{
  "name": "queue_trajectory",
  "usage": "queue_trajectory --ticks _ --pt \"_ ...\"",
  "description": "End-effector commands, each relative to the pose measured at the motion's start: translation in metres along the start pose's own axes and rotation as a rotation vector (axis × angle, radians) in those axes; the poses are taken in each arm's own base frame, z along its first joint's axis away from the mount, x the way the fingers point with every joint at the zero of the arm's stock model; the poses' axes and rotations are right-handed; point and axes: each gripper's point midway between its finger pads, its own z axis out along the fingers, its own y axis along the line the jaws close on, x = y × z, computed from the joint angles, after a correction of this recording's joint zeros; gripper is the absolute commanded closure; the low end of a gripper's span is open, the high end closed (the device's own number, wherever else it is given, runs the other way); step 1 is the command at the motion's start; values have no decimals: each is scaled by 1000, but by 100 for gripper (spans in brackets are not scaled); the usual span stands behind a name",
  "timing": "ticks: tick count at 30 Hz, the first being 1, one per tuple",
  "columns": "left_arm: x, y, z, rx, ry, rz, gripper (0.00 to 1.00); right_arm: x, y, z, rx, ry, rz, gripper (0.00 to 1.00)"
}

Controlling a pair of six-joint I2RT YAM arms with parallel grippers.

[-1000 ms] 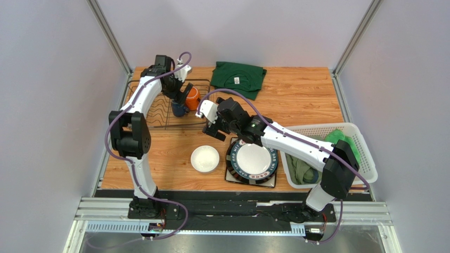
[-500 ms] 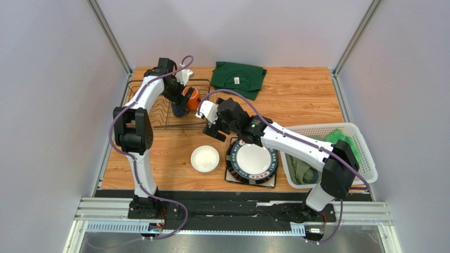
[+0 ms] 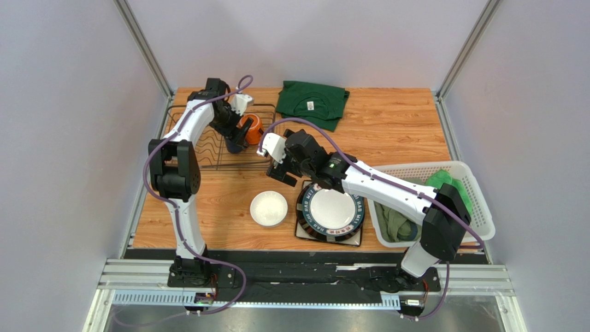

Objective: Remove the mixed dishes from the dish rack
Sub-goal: Pick up the cup from the dish rack.

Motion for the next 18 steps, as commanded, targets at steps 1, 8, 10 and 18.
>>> queue_trajectory --ticks 1,8,10,18 --pt "-8 6 -8 10 -27 29 4 -6 -8 2 31 -26 1 7" --pt "-11 13 -3 -7 -26 26 5 -2 -5 6 24 -14 -3 7" --pt "-12 14 -2 -6 -32 29 6 -2 -5 6 24 -11 -6 7" --pt "-13 16 3 0 -18 27 24 0 -5 7 25 -5 -9 7"
